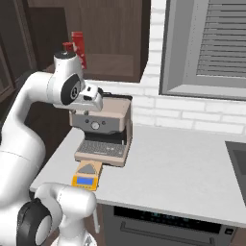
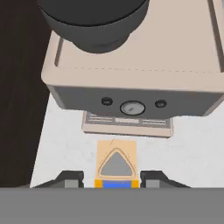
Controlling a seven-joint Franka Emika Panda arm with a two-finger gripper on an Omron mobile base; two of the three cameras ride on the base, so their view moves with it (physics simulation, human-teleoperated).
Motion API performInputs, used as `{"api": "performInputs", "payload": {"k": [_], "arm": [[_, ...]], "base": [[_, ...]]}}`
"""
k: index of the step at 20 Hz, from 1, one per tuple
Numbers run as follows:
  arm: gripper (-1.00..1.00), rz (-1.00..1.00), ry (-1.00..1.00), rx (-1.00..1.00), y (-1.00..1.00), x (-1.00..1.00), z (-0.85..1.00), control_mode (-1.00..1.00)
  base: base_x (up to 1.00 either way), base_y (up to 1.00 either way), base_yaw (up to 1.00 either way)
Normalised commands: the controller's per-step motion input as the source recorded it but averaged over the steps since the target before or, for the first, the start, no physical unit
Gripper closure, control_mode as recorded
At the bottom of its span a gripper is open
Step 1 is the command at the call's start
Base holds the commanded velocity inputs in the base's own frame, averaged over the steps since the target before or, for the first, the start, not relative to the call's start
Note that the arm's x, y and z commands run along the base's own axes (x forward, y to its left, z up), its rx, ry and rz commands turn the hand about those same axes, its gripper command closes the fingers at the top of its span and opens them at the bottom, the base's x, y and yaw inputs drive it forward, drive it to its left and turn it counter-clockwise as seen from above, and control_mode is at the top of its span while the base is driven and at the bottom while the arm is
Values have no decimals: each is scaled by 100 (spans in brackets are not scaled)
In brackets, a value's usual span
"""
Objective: Pick the cereal and place it on the digital scale for weighing, and close the cabinet.
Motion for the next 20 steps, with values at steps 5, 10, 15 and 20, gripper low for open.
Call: {"api": "performInputs", "payload": {"k": [5, 10, 15, 20], "arm": [[-100, 0, 0, 0, 0, -31, 0, -100], [-100, 8, -18, 0, 0, -22, 34, -100], [-100, 13, -28, 1, -5, -15, 73, -100], [-100, 4, -38, 0, 0, 2, 49, -100]], "base": [[0, 0, 0], [0, 0, 0], [0, 0, 0], [0, 0, 0]]}}
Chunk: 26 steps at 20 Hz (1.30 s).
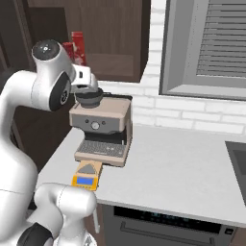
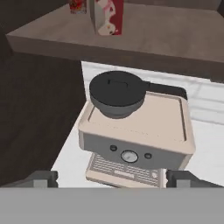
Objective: Pick the cereal and place it on the digital scale for weighing, and close the cabinet.
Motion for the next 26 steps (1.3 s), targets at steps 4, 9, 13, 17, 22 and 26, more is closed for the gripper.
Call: {"api": "performInputs", "payload": {"k": [4, 9, 13, 17, 22, 26], "arm": [[-100, 0, -35, 0, 0, 1, 58, -100], [-100, 5, -28, 1, -7, 0, 70, -100], [-100, 7, -17, 3, -4, 0, 59, -100], [-100, 4, -18, 3, -11, 0, 47, -100], [-100, 0, -15, 0, 9, 0, 22, -100], [-100, 0, -14, 3, 11, 14, 0, -100]], "base": [[0, 0, 0], [0, 0, 0], [0, 0, 0], [0, 0, 0], [0, 0, 0], [0, 0, 0]]}}
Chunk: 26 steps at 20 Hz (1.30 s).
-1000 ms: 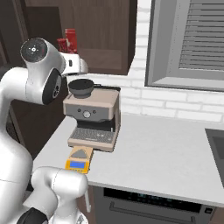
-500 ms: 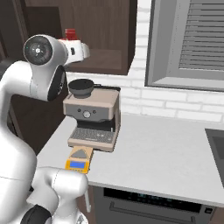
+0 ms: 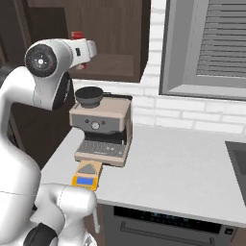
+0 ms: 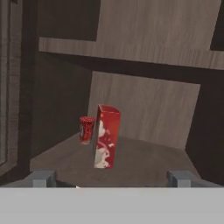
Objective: Pick the cereal and place it on the digital scale for weighing, and close the cabinet.
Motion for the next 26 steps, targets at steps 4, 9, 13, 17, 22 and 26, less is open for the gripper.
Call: {"api": "performInputs", "payload": {"k": [4, 9, 13, 17, 22, 26], "arm": [[-100, 0, -4, 9, 16, 11, -1, -100], [-100, 6, 0, 10, 14, 46, 0, -100], [-100, 6, 2, 3, 1, 60, 0, -100], [-100, 3, 7, 0, 0, 58, 0, -100], [-100, 0, 2, -1, 17, 39, 0, -100], [-100, 0, 0, 0, 30, 37, 0, -100]], "base": [[0, 0, 0], [0, 0, 0], [0, 0, 0], [0, 0, 0], [0, 0, 0], [0, 0, 0]]}}
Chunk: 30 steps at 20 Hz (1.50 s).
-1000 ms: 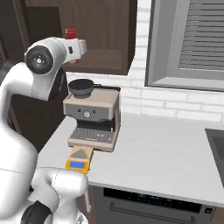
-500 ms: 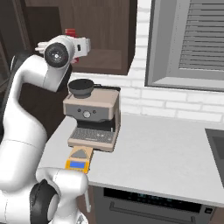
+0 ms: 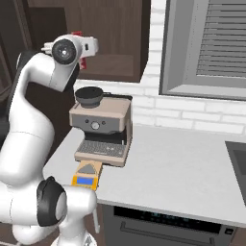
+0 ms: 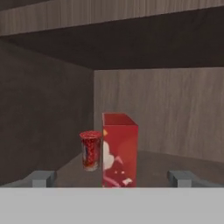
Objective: Pick the cereal and place it on the digital scale for weighing, and close the cabinet.
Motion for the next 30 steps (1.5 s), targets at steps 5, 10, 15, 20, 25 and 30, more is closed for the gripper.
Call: {"api": "performInputs", "payload": {"k": [5, 10, 15, 20, 25, 30], "arm": [[-100, 0, 3, 0, 1, 48, 0, -100], [-100, 0, 0, 0, 6, 35, 0, -100], [-100, 0, 0, 0, 2, 34, -1, -100], [-100, 0, 0, 0, 17, 28, -11, -100], [-100, 2, 0, 0, 7, 28, -18, -100], [100, 2, 0, 0, 3, 27, -14, -100]], "base": [[0, 0, 0], [0, 0, 0], [0, 0, 0], [0, 0, 0], [0, 0, 0], [0, 0, 0]]}}
